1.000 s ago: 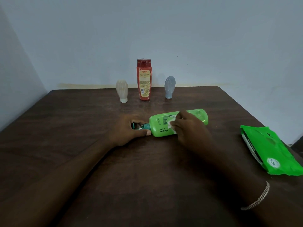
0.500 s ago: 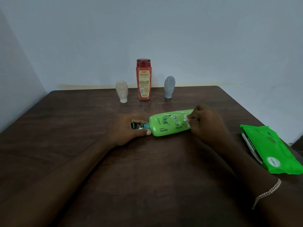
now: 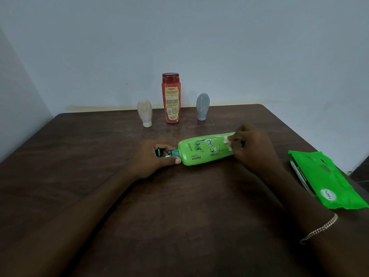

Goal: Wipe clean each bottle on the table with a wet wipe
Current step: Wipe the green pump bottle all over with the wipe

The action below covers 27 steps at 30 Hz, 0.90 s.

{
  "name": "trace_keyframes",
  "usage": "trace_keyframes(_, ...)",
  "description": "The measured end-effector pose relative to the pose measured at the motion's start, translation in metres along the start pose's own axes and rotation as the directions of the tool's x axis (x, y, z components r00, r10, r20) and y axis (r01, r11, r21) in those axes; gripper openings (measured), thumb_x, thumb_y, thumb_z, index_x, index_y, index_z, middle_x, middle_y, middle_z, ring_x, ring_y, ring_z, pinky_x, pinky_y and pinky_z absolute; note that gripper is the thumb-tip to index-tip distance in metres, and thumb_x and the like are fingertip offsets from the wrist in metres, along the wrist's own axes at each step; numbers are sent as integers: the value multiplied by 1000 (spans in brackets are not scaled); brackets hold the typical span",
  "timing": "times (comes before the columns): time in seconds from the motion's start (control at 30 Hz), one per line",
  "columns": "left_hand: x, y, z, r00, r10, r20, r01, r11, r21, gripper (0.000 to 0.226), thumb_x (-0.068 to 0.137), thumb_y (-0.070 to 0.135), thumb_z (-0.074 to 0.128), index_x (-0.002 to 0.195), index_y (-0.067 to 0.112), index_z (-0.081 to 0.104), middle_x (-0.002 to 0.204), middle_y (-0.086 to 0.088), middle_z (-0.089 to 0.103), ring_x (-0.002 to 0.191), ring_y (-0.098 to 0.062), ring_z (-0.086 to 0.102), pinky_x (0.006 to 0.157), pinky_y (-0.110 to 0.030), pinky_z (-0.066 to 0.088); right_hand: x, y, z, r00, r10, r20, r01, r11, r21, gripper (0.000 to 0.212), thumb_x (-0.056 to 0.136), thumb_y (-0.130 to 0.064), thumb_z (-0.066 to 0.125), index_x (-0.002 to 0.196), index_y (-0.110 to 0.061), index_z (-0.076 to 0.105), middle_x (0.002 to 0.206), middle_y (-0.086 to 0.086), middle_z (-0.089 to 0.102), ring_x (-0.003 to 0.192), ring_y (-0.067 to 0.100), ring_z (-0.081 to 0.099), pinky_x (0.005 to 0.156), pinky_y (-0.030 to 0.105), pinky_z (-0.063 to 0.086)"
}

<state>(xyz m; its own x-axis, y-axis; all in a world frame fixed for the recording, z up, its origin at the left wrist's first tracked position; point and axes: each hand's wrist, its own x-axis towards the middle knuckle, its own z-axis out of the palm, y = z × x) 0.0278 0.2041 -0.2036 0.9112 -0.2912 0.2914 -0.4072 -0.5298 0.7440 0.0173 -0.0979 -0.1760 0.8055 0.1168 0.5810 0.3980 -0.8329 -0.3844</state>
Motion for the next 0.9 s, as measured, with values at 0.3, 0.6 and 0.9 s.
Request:
trace_keyframes(0.3,2,-2,0,995,-57,-83,40,982,-186,25,73,24,89,96,22,80,89,1,78,85,-27,71,73,-37,56,5,26,-7,988,127,-84,-128,992,-4,12,79,-12,71,88,-13,79,81,5,62,68,19,58,59,29,44)
trace_keyframes(0.6,2,-2,0,994,-94,-60,75,961,-267,30,73,20,88,101,15,79,95,0,79,88,-19,73,78,-34,58,8,30,-8,981,160,-107,-163,987,-13,9,77,-14,74,83,-10,78,74,5,58,61,17,53,51,23,31)
trace_keyframes(0.9,2,-2,-3,992,-111,-52,94,964,-249,43,66,35,88,105,20,78,101,0,78,95,-24,73,90,-53,58,8,28,-8,983,151,-105,-153,988,-12,9,76,-11,73,83,-7,77,75,4,58,62,17,53,52,18,32)
